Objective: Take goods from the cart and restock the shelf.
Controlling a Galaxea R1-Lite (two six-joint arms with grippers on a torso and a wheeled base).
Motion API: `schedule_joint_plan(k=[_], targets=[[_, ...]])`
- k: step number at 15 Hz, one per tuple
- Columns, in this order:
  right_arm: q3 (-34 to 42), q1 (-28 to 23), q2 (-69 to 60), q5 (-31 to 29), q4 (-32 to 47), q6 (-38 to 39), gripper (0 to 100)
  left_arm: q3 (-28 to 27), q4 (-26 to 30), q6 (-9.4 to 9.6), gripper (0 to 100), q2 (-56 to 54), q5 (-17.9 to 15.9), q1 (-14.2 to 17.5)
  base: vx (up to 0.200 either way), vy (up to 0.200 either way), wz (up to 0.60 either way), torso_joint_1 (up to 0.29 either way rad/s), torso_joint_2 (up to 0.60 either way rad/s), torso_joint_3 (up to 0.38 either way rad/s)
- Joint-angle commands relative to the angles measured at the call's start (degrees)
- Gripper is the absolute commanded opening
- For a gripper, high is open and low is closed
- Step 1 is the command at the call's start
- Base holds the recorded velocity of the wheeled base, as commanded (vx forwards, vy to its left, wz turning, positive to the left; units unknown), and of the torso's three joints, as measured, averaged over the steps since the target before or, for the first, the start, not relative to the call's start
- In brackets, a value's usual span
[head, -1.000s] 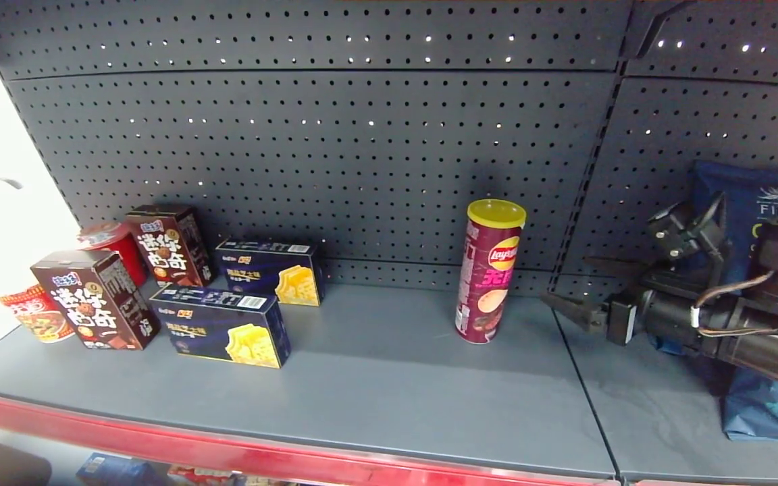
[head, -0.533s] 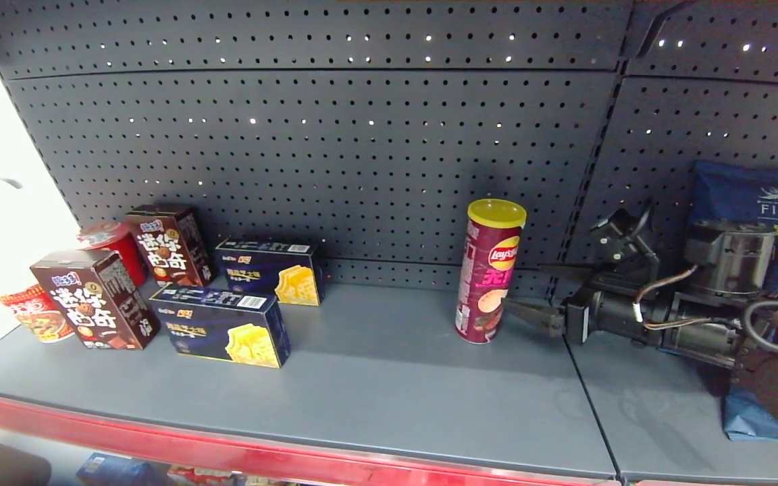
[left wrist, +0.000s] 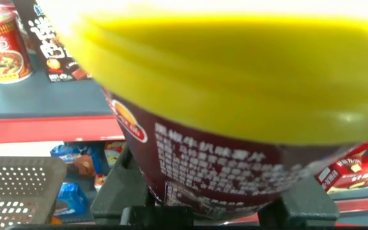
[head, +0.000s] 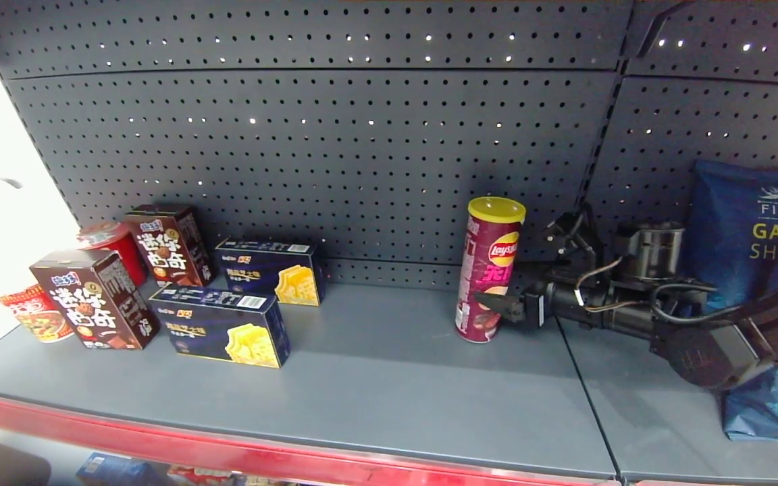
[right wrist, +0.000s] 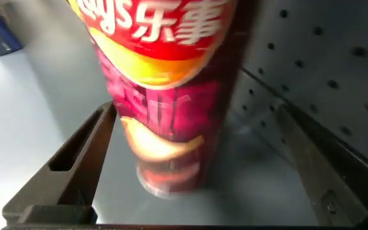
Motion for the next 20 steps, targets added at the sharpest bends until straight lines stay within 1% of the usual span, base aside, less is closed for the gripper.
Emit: schedule_joint_plan(k=[1, 4, 6, 7, 8, 10, 12, 13, 14, 16, 19, 20], targets=[[-4.53, 0.1, 4.75, 0.19, 0.75, 0.18, 100, 0.12, 0.5, -0.02, 0, 0.07, -0.03, 0.0, 0.0, 0.0, 0.0, 0.0, 0.0, 0.0], [-8.58, 0.01, 5.99, 0.27, 4.35, 0.62, 100, 0.91, 0.68, -0.02, 0, -0.02, 0.05, 0.0, 0.0, 0.0, 0.0, 0.0, 0.0, 0.0], [-9.9, 0.1, 6.51, 0.54, 4.53, 0.71, 100, 1.17, 0.68, -0.02, 0, -0.02, 0.05, 0.0, 0.0, 0.0, 0.0, 0.0, 0.0, 0.0], [-10.16, 0.1, 6.51, 1.5, 4.44, 0.88, 0, 1.44, 0.68, -0.02, 0, -0.02, 0.05, 0.0, 0.0, 0.0, 0.0, 0.0, 0.0, 0.0], [-10.6, 0.18, 6.51, 3.7, 4.35, 0.97, 0, 1.52, 0.68, -0.02, 0, -0.02, 0.05, 0.0, 0.0, 0.0, 0.0, 0.0, 0.0, 0.0], [-10.33, 0.62, 5.9, 3.61, 4.44, 1.06, 0, 1.61, 0.68, -0.11, 0, -0.28, 0.05, 0.0, 0.0, 0.0, 0.0, 0.0, 0.0, 0.0], [-8.67, 1.5, 3.26, 2.56, 4.44, 1.24, 0, 1.52, 0.68, -0.19, 0, -0.37, 0.05, 0.0, 0.0, 0.0, 0.0, 0.0, 0.0, 0.0], [-6.64, 2.47, -0.08, 0.45, 4.44, 1.85, 0, 1.52, 0.68, -0.19, 0, -0.37, 0.05, 0.0, 0.0, 0.0, 0.0, 0.0, 0.0, 0.0], [-5.59, 3.0, -1.57, -0.17, 4.44, 2.47, 0, 1.52, 0.68, -0.19, 0, -0.28, 0.05, 0.0, 0.0, 0.0, 0.0, 0.0, 0.0, 0.0], [1.35, 4.84, -10.01, -1.48, 4.53, 3.61, 0, 1.52, 0.59, -0.28, 0, -0.37, 0.05, 0.0, 0.0, 0.0, 0.0, 0.0, 0.0, 0.0], [11.64, 7.21, -20.38, -5.26, 4.53, 3.61, 0, 1.44, 0.42, -0.37, 0, -0.37, 0.05, 0.0, 0.0, 0.0, 0.0, 0.0, 0.0, 0.0], [13.04, 7.57, -21.79, -5.61, 4.53, 3.61, 0, 1.44, 0.42, -0.37, 0, -0.37, 0.05, 0.0, 0.0, 0.0, 0.0, 0.0, 0.0, 0.0]])
